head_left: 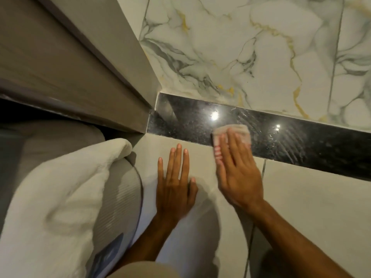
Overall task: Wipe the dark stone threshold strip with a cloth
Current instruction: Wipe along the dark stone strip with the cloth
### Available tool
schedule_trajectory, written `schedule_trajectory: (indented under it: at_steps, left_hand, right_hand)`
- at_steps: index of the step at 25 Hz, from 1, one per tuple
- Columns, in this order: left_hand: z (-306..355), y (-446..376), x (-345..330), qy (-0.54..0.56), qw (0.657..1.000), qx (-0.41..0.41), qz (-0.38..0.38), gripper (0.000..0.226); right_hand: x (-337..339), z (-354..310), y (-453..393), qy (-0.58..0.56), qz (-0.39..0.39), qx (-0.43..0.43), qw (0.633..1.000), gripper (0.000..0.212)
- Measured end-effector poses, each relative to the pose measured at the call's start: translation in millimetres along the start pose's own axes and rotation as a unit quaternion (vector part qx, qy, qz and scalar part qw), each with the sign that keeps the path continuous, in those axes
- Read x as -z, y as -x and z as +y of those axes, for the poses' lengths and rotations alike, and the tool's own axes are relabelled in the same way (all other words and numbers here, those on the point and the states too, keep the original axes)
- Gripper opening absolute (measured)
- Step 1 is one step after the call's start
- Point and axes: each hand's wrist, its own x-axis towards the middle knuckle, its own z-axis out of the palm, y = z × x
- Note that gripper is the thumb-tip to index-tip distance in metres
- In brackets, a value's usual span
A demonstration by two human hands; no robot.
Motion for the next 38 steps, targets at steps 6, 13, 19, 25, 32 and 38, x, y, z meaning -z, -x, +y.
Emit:
schedule_trajectory:
  at_steps: [6, 13, 19, 25, 32, 38]
  left_hand:
    - [-7, 10, -10, -0.006, 0.995, 0.096, 0.018, 0.074]
    - [-5, 11, -5, -0.002, 0.995, 0.099, 0.008, 0.074]
    - [-9, 14, -9, -0.011, 0.993, 0.118, 0.019, 0.074]
    - [-5, 11, -3, 0.009, 0.991, 0.131, 0.005, 0.077]
    - [-8, 13, -6, -0.018, 0.989, 0.149, 0.014, 0.076]
    - [-6, 12, -2, -0.019, 0.996, 0.091, -0.004, 0.075]
  right_hand:
    - [-10, -76, -116, 0.007, 0.03, 0.014, 0.999, 0.068]
    - [7, -10, -32, 0.026, -0.011, 0.051, 0.998, 0.066]
    - [-11, -93, -116, 0.039, -0.037, 0.155, 0.986, 0.068]
    - [1, -14, -63, 0.049, -0.005, 0.142, 0.989, 0.067]
    - [-24, -84, -83, 0.061, -0.033, 0.193, 0.979, 0.067]
    - [-2, -34, -74, 0.011, 0.075, -0.043, 0.996, 0.067]
